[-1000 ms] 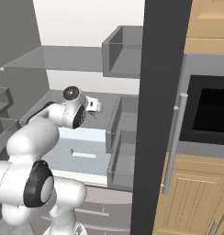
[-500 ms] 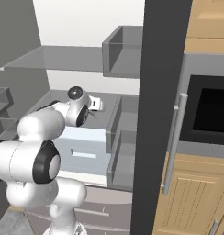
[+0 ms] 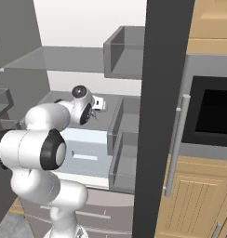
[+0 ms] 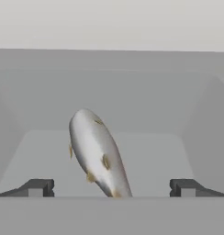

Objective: Gather the mushroom and bell pepper from the fridge and place them on a tray on the dining counter. Then gather the fishs from the fridge and place them on the other tray.

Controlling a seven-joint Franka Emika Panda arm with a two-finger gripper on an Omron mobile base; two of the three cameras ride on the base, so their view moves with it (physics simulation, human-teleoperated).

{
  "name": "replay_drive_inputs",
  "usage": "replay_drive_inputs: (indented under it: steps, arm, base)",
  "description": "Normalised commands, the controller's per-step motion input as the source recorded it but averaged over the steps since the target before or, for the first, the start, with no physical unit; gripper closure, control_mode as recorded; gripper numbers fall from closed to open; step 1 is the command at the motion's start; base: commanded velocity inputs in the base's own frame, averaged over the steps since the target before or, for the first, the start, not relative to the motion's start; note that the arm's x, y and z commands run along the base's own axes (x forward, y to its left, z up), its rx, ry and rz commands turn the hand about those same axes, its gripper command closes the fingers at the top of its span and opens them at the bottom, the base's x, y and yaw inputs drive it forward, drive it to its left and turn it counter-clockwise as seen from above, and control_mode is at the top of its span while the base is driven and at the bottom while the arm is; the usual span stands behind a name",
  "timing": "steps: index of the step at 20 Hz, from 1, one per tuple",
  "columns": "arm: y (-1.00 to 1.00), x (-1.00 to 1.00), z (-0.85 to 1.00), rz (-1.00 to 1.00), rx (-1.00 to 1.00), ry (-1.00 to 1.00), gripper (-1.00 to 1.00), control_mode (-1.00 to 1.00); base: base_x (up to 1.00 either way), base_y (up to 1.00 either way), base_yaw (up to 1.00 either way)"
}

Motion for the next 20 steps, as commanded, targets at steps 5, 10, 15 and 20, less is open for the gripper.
replay_drive_inputs:
  steps: [5,10,15,20]
  arm:
    - [0.13,0.19,0.0,0.0,0.0,0.13,-1.0,-1.0]
    - [0.04,0.2,0.0,0.0,0.0,0.09,-1.0,-1.0]
    - [0.0,0.11,-0.02,0.0,0.0,0.06,-1.0,-1.0]
    - [0.04,0.11,-0.13,0.0,0.0,0.05,-1.0,-1.0]
  base:
    - [0.0,0.0,0.0]
    - [0.0,0.0,0.0]
    - [0.0,0.0,0.0]
    - [0.0,0.0,0.0]
